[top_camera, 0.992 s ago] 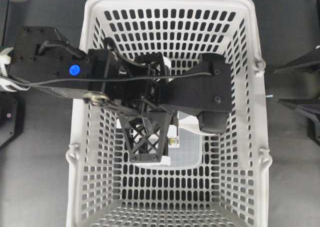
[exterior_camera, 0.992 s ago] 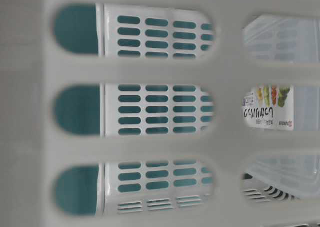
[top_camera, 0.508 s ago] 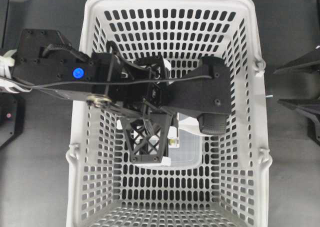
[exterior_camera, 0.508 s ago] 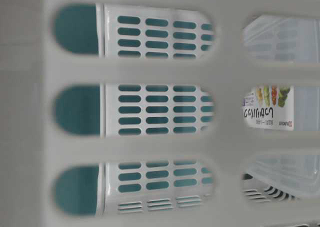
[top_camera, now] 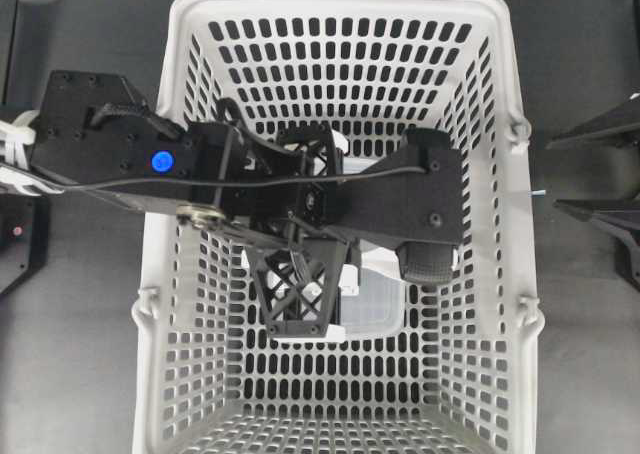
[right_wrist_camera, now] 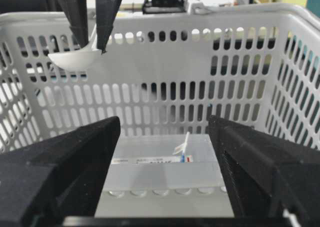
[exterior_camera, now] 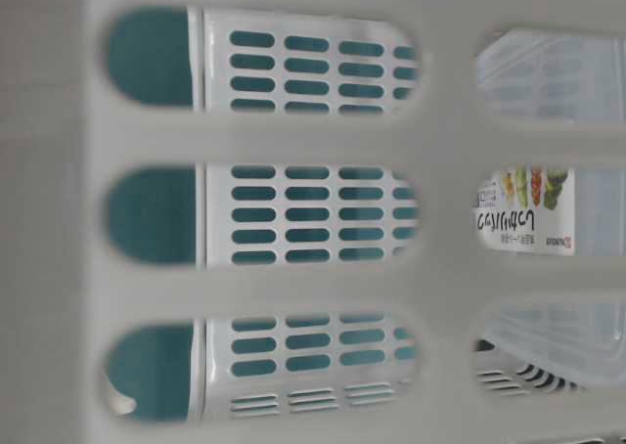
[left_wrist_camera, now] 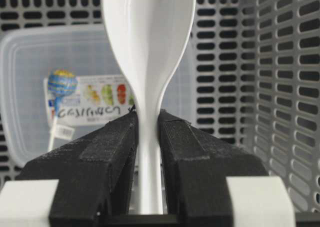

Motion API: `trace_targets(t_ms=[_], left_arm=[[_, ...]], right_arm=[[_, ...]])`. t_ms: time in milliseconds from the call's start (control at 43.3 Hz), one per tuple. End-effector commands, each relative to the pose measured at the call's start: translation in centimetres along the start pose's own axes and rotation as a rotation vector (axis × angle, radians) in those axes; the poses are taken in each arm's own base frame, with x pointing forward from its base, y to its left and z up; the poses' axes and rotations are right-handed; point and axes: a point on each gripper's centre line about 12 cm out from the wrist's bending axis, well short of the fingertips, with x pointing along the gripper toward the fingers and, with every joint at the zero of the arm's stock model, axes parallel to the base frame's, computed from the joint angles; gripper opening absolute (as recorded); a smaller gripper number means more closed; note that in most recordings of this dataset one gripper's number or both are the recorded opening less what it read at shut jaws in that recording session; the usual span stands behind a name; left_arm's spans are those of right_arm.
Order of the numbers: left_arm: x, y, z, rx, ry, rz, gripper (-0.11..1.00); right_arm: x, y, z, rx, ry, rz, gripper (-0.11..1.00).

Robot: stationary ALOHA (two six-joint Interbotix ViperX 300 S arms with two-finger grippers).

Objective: Pick up the chinese spoon from the shopping basket with the left arm.
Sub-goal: 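Lift the held spoon upward out of the basket with the left gripper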

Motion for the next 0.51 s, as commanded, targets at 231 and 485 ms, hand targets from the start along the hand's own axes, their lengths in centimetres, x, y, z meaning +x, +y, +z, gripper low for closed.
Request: trace_targets(t_ms=[231, 485], left_arm=[[-1.36, -0.50, 0.23, 0.009, -0.037, -0.008, 0.13], [-1.31, -0.49, 0.16, 0.010, -0.032, -0.007, 0.13]], right_arm=[[0.10, 0.03, 0.26, 0.004, -0.017, 0.002, 0.69], [0.09, 0.02, -0.02, 0.004, -0.009, 0.001, 0.69]])
